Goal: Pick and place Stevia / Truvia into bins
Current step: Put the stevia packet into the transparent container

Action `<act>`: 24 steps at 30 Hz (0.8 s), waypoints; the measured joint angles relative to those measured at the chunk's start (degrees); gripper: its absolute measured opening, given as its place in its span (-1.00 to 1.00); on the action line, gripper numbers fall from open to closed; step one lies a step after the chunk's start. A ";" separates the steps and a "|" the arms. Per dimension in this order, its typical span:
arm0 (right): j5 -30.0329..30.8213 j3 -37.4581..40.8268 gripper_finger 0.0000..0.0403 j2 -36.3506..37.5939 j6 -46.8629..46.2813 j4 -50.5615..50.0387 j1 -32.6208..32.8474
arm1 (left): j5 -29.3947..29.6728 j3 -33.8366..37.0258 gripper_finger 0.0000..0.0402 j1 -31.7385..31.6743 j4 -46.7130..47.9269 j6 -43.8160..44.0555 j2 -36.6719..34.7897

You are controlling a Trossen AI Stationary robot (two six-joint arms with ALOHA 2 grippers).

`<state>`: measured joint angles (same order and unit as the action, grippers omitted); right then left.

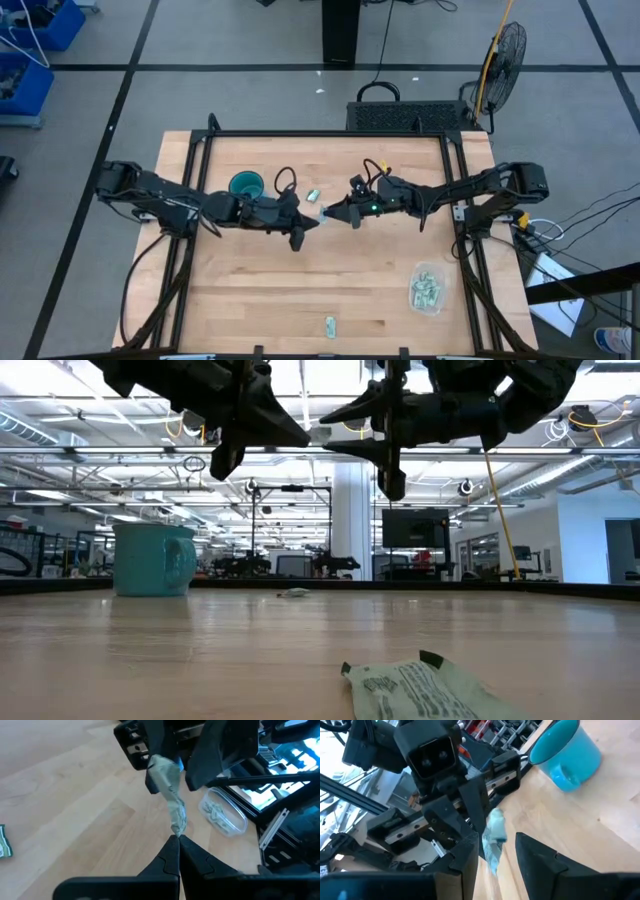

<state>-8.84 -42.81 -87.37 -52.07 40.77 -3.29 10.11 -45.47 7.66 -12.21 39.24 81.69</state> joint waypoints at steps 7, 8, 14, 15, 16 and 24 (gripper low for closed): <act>0.00 0.00 -0.38 0.00 -0.32 0.16 0.02 | -0.04 0.00 -1.00 -1.03 -0.02 0.13 0.07; 0.11 0.00 -0.39 0.00 0.03 0.16 0.02 | -0.04 0.00 -1.00 -1.17 -0.06 0.13 0.07; 1.50 -0.02 -0.66 0.00 1.28 -0.26 0.04 | -0.19 0.00 -1.00 -1.38 -0.09 0.22 0.07; 1.74 -0.02 -0.73 0.00 1.76 -0.35 0.02 | -0.53 0.00 -1.00 -1.38 -0.09 0.19 0.07; 1.96 -0.02 -0.79 0.00 2.06 -0.39 0.02 | -0.90 0.00 -1.00 -1.38 -0.08 0.11 0.07; 3.06 -0.07 -0.98 0.00 2.38 -1.92 0.17 | -1.07 0.00 -0.92 -1.96 -0.04 0.13 0.07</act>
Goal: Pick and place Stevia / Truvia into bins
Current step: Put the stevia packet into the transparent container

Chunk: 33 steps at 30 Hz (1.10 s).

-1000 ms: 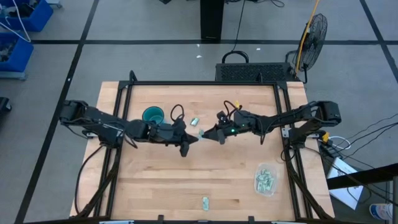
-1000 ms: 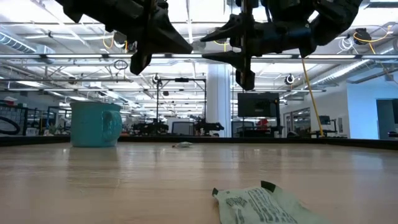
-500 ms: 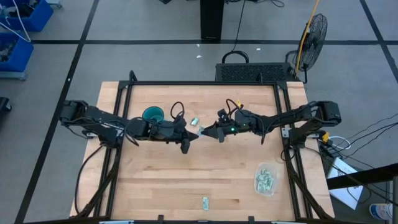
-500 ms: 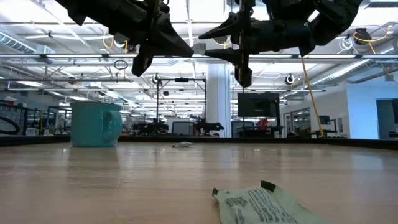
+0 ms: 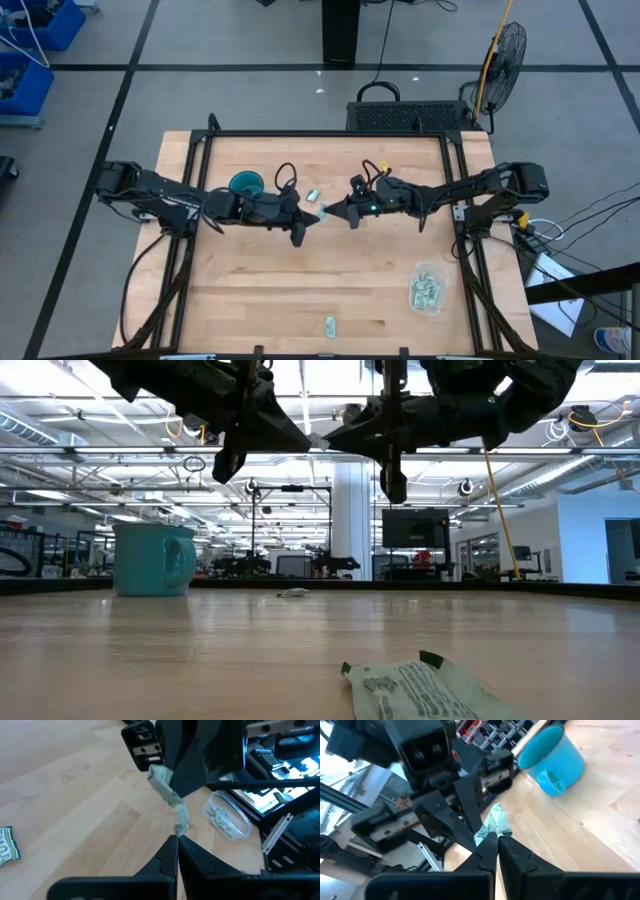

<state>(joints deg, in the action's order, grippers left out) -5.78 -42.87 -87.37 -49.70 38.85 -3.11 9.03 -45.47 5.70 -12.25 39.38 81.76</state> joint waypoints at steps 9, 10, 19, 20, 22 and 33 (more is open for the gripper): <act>0.07 0.00 -0.99 0.00 2.19 -1.51 0.00 | -4.03 0.00 -0.60 -0.70 0.68 1.65 0.00; 0.09 0.00 -0.99 0.00 2.66 -1.42 0.00 | -4.53 0.00 -0.56 -0.70 1.05 1.79 0.00; -11.58 -0.01 -1.00 0.00 3.42 -4.18 0.24 | -5.07 -0.02 -0.26 0.36 3.08 4.94 0.00; -16.14 -0.02 -1.00 0.02 3.81 -5.76 0.54 | -5.37 -0.02 -0.26 0.43 3.22 4.94 0.00; -26.24 -0.04 -1.00 0.07 3.47 -11.65 1.49 | -6.09 -0.02 -0.27 0.41 3.38 4.94 0.00; -45.52 -0.02 -1.00 2.64 -8.12 -52.86 20.66 | -6.15 -0.04 -0.34 0.39 4.11 4.24 0.00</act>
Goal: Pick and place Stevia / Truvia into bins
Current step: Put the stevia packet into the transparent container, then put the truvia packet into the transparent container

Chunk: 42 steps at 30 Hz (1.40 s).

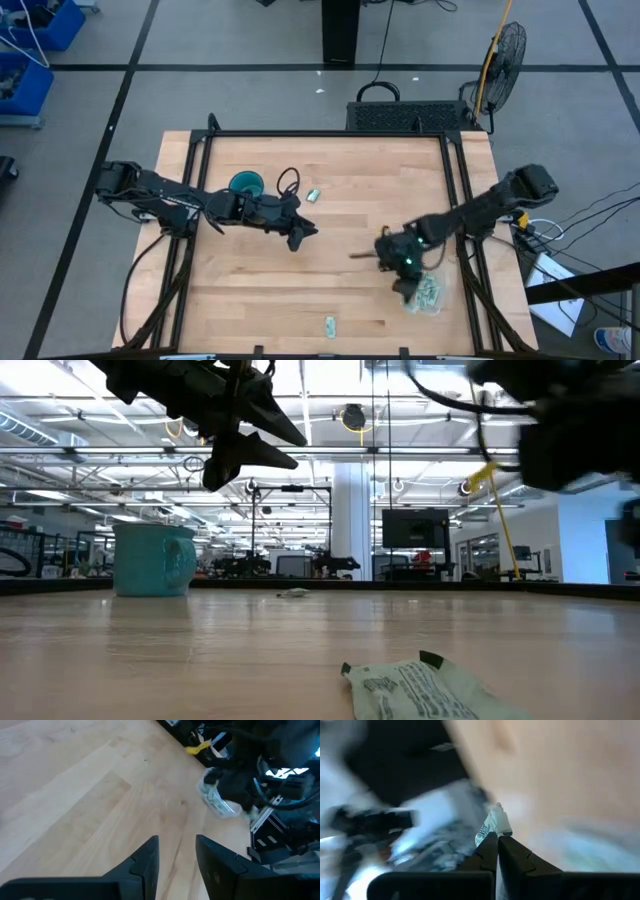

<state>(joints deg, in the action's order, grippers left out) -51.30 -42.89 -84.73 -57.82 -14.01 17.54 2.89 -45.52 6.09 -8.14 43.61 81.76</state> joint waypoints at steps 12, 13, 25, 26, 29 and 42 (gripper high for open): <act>39.94 0.02 -1.00 13.09 -18.16 -16.86 11.10 | 0.12 -0.02 -0.35 -1.92 0.99 -1.21 0.00; 37.95 0.02 -1.00 14.20 -18.36 -16.71 11.21 | 0.12 -0.02 -0.35 -2.10 0.99 -1.02 0.00; 33.31 0.02 -1.00 19.85 -19.36 -38.07 16.74 | 0.05 -0.02 -0.35 -2.21 1.04 1.68 0.00; 33.64 0.04 -1.00 19.76 -19.40 -38.67 16.88 | 0.05 -0.02 -0.35 -2.21 1.04 1.85 0.00; 37.47 0.04 -0.97 19.71 -18.81 -36.67 17.41 | 0.10 -0.02 -0.35 -2.21 1.07 1.93 0.00; 37.87 0.07 -0.53 20.28 -15.63 -42.13 17.33 | 3.16 -0.02 -0.35 -2.21 1.10 1.75 0.00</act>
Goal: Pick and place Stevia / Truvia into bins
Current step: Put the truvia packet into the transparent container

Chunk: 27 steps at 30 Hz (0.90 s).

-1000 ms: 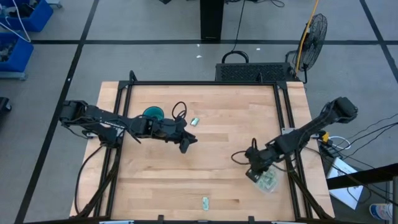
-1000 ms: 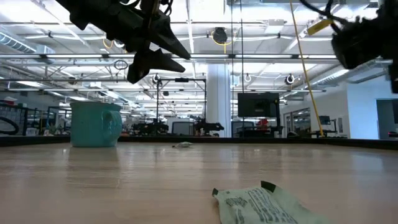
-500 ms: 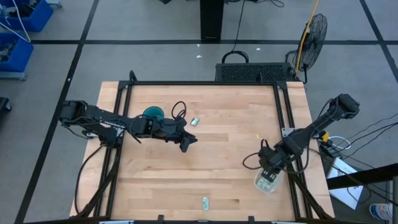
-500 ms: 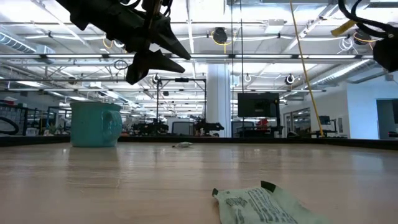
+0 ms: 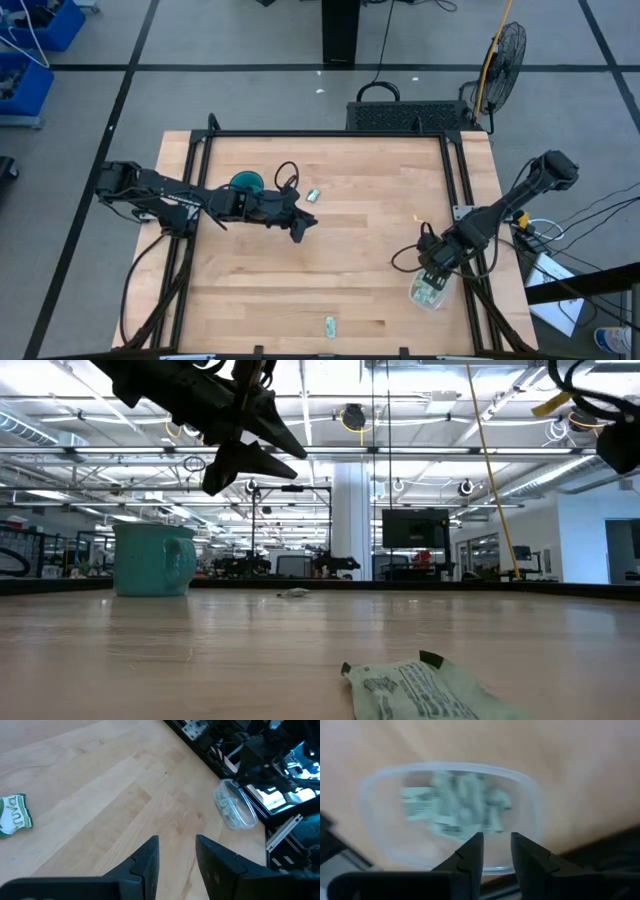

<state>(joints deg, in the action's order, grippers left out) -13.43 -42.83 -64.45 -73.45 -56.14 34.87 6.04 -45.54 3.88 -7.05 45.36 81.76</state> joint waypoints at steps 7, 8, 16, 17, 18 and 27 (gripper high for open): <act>0.44 -1.27 -0.57 4.99 1.05 7.20 -0.85 | -0.19 0.00 -0.35 0.00 -0.01 2.58 0.00; 1.96 -1.28 -0.58 5.85 1.10 9.26 -1.19 | -0.26 0.00 -0.35 0.00 0.00 2.60 0.00; 34.71 -1.31 -0.55 8.66 15.62 28.32 -5.26 | 6.16 0.00 -0.35 0.00 3.61 7.87 0.00; 37.40 -1.33 -0.53 8.40 17.68 30.46 -6.27 | 7.94 0.00 -0.35 0.00 4.64 10.08 0.00; 38.94 -1.33 -0.52 8.06 19.36 32.31 -7.47 | 9.71 0.00 -0.35 -0.03 5.70 12.12 -0.01; 39.02 -1.33 -0.42 4.79 30.72 47.47 -19.33 | 3.29 0.02 -0.35 -5.91 5.17 12.52 0.97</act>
<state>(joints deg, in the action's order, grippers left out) 25.59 -44.16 -59.66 -42.73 -8.67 15.55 9.33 -45.52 -2.03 -1.88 57.88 82.73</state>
